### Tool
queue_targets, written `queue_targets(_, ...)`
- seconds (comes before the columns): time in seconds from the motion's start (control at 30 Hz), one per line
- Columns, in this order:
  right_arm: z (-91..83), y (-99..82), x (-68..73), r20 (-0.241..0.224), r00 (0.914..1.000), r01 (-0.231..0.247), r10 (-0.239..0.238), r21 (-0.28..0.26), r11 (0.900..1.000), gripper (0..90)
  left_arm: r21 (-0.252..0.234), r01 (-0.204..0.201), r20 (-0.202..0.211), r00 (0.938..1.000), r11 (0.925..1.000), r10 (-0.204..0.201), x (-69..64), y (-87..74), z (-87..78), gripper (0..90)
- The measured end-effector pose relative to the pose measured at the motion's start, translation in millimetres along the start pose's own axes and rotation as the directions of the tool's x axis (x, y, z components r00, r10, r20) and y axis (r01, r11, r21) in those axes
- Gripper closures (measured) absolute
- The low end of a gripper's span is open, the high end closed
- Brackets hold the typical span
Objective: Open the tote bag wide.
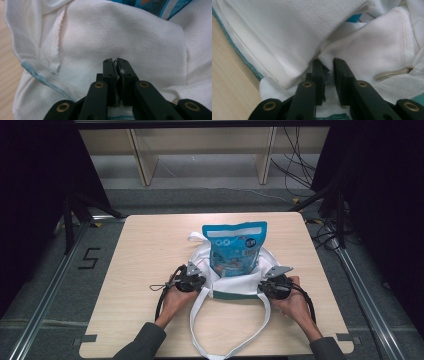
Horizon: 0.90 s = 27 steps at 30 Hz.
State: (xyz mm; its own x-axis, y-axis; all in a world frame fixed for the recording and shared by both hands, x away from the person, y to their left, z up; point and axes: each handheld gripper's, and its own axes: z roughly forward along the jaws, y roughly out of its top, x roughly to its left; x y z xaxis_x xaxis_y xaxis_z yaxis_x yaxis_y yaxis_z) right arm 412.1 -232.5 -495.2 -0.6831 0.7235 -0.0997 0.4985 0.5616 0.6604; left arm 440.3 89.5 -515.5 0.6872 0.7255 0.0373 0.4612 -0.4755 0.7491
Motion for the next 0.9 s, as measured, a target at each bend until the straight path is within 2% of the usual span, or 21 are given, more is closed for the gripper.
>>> queue_targets(0.03, 1.7, 3.4, -4.1, -0.009, 0.9999, -0.012, 0.012, 0.021, 0.9997, 79.1, 0.005, 0.004, -0.002, 1.0000, 1.0000, -0.004, 1.5, 1.4, 1.3, 85.4)
queue_targets(0.13, 6.4, 7.0, -9.8, -0.011, 0.9998, -0.017, 0.017, 0.015, 0.9997, 78.8, 0.003, 0.003, -0.004, 1.0000, 1.0000, -0.003, 8.2, 5.4, 6.1, 85.3)
queue_targets(0.17, 6.4, 7.0, -9.8, -0.011, 0.9998, -0.017, 0.017, 0.015, 0.9997, 78.8, 0.000, 0.018, -0.001, 0.9998, 0.9998, -0.018, 10.1, 6.1, 8.0, 85.3)
queue_targets(0.2, 11.2, 6.8, -10.7, 0.005, 0.9997, -0.025, 0.025, -0.024, 0.9994, 78.7, 0.002, 0.012, -0.008, 0.9999, 0.9999, -0.012, 12.8, 7.3, 9.3, 85.3)
queue_targets(0.23, 11.1, 8.2, -11.5, -0.005, 0.9993, -0.036, 0.036, 0.000, 0.9994, 78.7, -0.006, 0.014, -0.005, 0.9999, 0.9999, -0.014, 14.8, 8.5, 11.1, 85.3)
queue_targets(0.27, 12.9, 9.3, -13.0, 0.001, 0.9993, -0.038, 0.038, -0.009, 0.9992, 78.6, -0.005, 0.025, -0.002, 0.9997, 0.9997, -0.025, 16.6, 9.4, 12.6, 85.3)
queue_targets(0.3, 13.8, 12.3, -15.6, -0.010, 0.9991, -0.041, 0.041, 0.011, 0.9991, 78.5, -0.015, 0.017, 0.000, 0.9998, 0.9997, -0.017, 19.8, 10.4, 14.4, 85.1)
queue_targets(0.37, 14.9, 13.5, -17.1, -0.007, 0.9991, -0.042, 0.042, 0.010, 0.9991, 78.4, -0.021, 0.049, 0.009, 0.9987, 0.9986, -0.049, 24.3, 11.5, 17.5, 84.9)
queue_targets(0.4, 19.7, 14.8, -18.2, -0.001, 0.9985, -0.055, 0.055, -0.013, 0.9984, 78.4, -0.019, 0.050, 0.002, 0.9987, 0.9986, -0.050, 26.3, 12.5, 18.3, 84.7)
queue_targets(0.47, 19.5, 16.4, -20.7, 0.002, 0.9992, -0.040, 0.040, -0.004, 0.9992, 78.4, -0.024, 0.041, -0.002, 0.9991, 0.9989, -0.041, 29.8, 14.8, 21.4, 84.2)
queue_targets(0.5, 25.3, 16.7, -17.5, 0.009, 0.9958, -0.091, 0.092, -0.033, 0.9953, 78.3, -0.023, 0.049, -0.006, 0.9988, 0.9986, -0.049, 31.1, 15.8, 23.0, 83.9)
queue_targets(0.53, 25.3, 16.7, -17.5, 0.009, 0.9958, -0.091, 0.092, -0.033, 0.9953, 78.3, -0.032, 0.051, -0.012, 0.9986, 0.9982, -0.052, 32.3, 16.6, 24.8, 83.9)
queue_targets(0.57, 23.2, 18.7, -23.0, -0.002, 0.9981, -0.062, 0.062, -0.001, 0.9981, 78.2, -0.023, 0.049, -0.012, 0.9987, 0.9985, -0.050, 33.5, 17.8, 25.2, 83.8)
queue_targets(0.6, 25.6, 19.0, -23.8, 0.007, 0.9984, -0.057, 0.057, -0.015, 0.9983, 78.2, -0.022, 0.056, -0.011, 0.9984, 0.9982, -0.056, 34.4, 18.6, 26.2, 83.8)
queue_targets(0.63, 25.7, 21.1, -25.9, -0.001, 0.9981, -0.062, 0.062, 0.003, 0.9981, 78.2, -0.021, 0.060, -0.009, 0.9981, 0.9980, -0.061, 36.2, 19.5, 27.4, 83.7)
queue_targets(0.7, 26.7, 21.4, -27.7, 0.002, 0.9985, -0.055, 0.055, -0.003, 0.9985, 78.2, -0.026, 0.064, -0.015, 0.9978, 0.9976, -0.065, 36.2, 19.3, 28.1, 83.6)
queue_targets(0.73, 30.3, 20.6, -27.5, 0.010, 0.9978, -0.064, 0.065, -0.039, 0.9971, 78.1, -0.028, 0.067, -0.019, 0.9976, 0.9974, -0.067, 36.1, 19.3, 28.3, 83.5)
queue_targets(0.9, 28.0, 20.7, -29.4, 0.001, 0.9981, -0.062, 0.062, -0.015, 0.9980, 76.2, -0.039, 0.069, -0.035, 0.9969, 0.9968, -0.071, 35.2, 18.9, 28.3, 81.0)
